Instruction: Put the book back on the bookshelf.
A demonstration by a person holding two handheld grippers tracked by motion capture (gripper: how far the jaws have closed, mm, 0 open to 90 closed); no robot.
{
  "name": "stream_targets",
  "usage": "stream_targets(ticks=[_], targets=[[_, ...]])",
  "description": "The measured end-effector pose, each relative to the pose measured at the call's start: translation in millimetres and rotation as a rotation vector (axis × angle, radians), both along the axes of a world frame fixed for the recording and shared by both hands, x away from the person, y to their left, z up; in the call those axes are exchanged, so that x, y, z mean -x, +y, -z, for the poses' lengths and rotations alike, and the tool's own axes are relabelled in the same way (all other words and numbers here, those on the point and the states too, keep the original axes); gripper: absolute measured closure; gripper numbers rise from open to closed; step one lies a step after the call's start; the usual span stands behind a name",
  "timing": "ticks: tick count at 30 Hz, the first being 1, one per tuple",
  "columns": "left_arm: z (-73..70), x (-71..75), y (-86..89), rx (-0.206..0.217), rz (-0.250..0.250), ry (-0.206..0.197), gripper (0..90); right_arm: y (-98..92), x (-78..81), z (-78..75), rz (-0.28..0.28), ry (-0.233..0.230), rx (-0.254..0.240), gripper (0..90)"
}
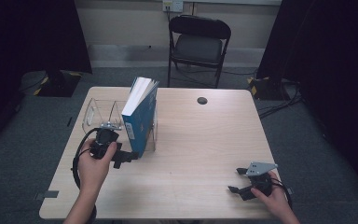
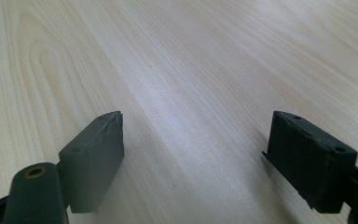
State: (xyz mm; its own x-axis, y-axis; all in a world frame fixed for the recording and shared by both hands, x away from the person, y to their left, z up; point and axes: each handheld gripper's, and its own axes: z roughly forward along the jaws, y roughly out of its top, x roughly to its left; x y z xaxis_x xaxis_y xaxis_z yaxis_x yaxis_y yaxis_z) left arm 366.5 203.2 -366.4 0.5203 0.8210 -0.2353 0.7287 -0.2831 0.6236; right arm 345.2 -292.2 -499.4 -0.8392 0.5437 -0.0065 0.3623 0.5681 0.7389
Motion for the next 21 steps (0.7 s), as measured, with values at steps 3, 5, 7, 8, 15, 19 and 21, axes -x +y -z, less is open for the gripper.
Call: stream_targets(ticks=[3,5,7,8,15,19,21], targets=[[2.6,1.2,0.3,-0.006,0.007,-0.005,18.4,-0.1,-0.1,0.0,-0.002,0.001,-0.001,18.2],[4.5,2.0,0.4,-0.003,0.01,-0.005,18.4,0.0,-0.1,0.0,-0.001,0.002,-0.001,18.2],[6.6,2.8,0.3,0.0,0.012,-0.006,18.4,0.0,0.0,0.0,0.0,0.0,0.0,18.2],[7.8,3.5,0.8,-0.006,0.018,-0.009,18.4,0.0,-0.1,0.0,-0.002,0.001,-0.001,18.2],[16.5,7.2,2.9,-0.003,0.028,-0.003,18.4,0.0,0.0,0.0,0.0,0.001,0.0,18.2],[21.1,8.5,5.3,0.001,0.038,0.006,18.4,0.0,-0.1,0.0,-0.002,0.002,-0.001,18.2],[23.5,9.3,5.8,0.007,0.039,0.008,18.4,0.0,0.0,0.0,0.0,0.0,0.0,18.2]])
